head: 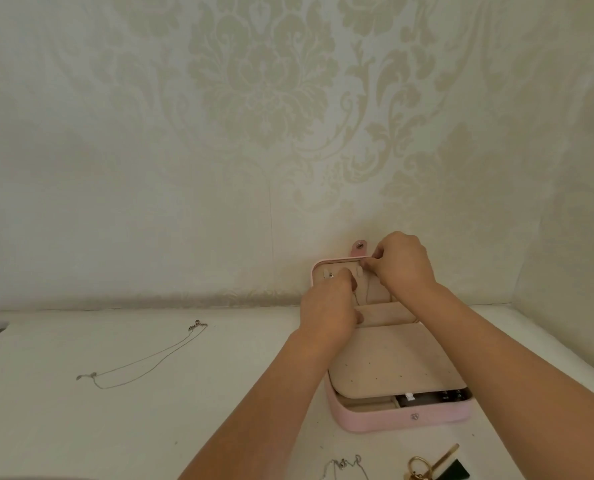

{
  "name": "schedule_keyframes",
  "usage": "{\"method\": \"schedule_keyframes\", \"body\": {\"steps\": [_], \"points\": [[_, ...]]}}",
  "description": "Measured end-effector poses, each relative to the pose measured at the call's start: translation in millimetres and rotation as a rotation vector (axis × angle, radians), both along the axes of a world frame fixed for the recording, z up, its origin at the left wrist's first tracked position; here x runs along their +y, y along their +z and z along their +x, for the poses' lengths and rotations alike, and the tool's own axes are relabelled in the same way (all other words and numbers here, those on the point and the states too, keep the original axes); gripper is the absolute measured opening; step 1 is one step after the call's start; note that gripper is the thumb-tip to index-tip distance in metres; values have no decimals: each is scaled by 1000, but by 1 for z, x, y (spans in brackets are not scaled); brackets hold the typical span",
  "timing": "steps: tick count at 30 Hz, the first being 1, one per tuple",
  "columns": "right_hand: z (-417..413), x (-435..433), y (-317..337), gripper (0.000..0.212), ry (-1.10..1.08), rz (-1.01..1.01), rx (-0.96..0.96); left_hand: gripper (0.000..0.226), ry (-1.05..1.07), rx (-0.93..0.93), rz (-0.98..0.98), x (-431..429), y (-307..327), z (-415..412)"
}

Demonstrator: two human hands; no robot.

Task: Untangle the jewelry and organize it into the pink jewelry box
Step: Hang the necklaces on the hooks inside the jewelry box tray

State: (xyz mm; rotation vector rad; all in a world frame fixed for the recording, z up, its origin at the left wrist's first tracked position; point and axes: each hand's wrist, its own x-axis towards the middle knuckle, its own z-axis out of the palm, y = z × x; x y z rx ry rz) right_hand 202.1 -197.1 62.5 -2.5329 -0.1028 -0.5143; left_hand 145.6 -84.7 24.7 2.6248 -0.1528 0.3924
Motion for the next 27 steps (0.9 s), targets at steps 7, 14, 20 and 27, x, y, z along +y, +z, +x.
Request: {"method": "schedule_keyframes", "body": {"steps": [7, 14, 20, 27], "points": [[-6, -4, -2, 7, 94, -72, 39, 23, 0, 6, 41, 1, 0, 1], [-45, -23, 1, 7, 257, -126, -17, 18, -21, -41, 30, 3, 8, -7], [-104, -51, 3, 4, 385, -114, 243, 16, -99, -156, -34, -5, 16, -27], [-173, -73, 1, 15, 531, -199, 451, 8, -167, -381, -101, 6, -14, -95]]}}
